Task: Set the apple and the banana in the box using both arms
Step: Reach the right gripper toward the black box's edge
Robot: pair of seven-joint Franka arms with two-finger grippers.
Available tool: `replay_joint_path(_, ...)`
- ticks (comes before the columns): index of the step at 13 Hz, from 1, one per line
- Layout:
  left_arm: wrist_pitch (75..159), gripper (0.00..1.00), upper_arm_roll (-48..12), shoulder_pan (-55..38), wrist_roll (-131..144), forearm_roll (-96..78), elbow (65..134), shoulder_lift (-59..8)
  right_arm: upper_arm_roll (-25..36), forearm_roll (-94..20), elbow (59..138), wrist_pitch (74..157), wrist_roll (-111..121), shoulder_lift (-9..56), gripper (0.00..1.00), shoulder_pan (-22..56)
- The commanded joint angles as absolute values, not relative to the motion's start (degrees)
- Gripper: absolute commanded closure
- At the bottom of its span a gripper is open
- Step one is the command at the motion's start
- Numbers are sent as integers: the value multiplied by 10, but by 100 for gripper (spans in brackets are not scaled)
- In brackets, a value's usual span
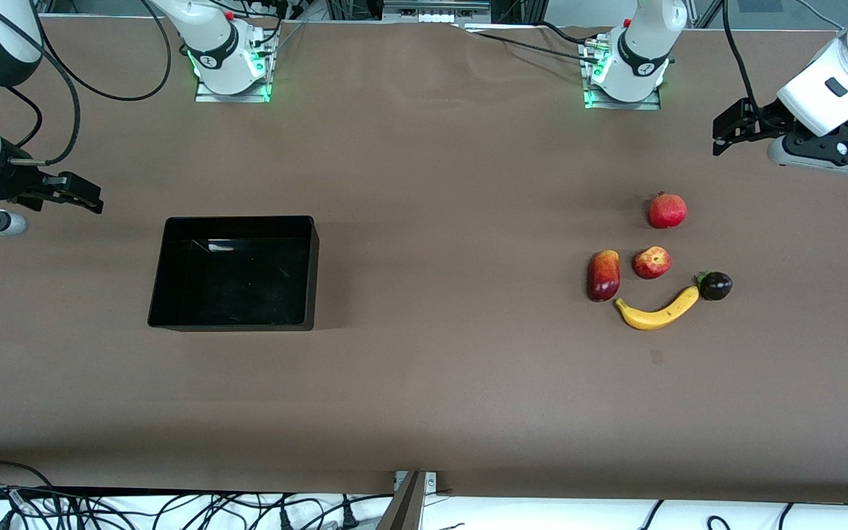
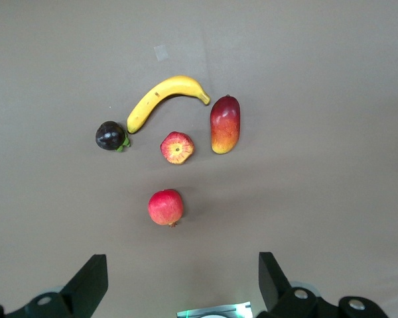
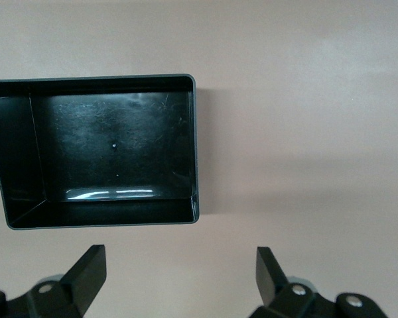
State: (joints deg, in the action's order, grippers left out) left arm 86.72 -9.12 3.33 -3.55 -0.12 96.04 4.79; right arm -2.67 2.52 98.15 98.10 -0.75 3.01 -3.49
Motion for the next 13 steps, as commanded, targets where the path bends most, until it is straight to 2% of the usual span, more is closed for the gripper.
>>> replay_joint_path(1,863,0,-92,30,-29,11,945,40,-33,27,977,969,-25,32,0,-34)
replay_joint_path(6,863,0,-92,30,-29,11,944,40,-32,8,971,970,-17,48,0,-36)
replay_joint_path(8,863,0,-93,30,-29,11,944,40,-31,1,973,921,-16,62,0,-33)
replay_joint_path(11,863,0,-92,30,-29,11,944,40,-27,0,962,939,-9,129,0,-45)
replay_joint_path(13,863,0,-92,30,-29,10,944,40,-28,12,977,990,-10,176,0,-40)
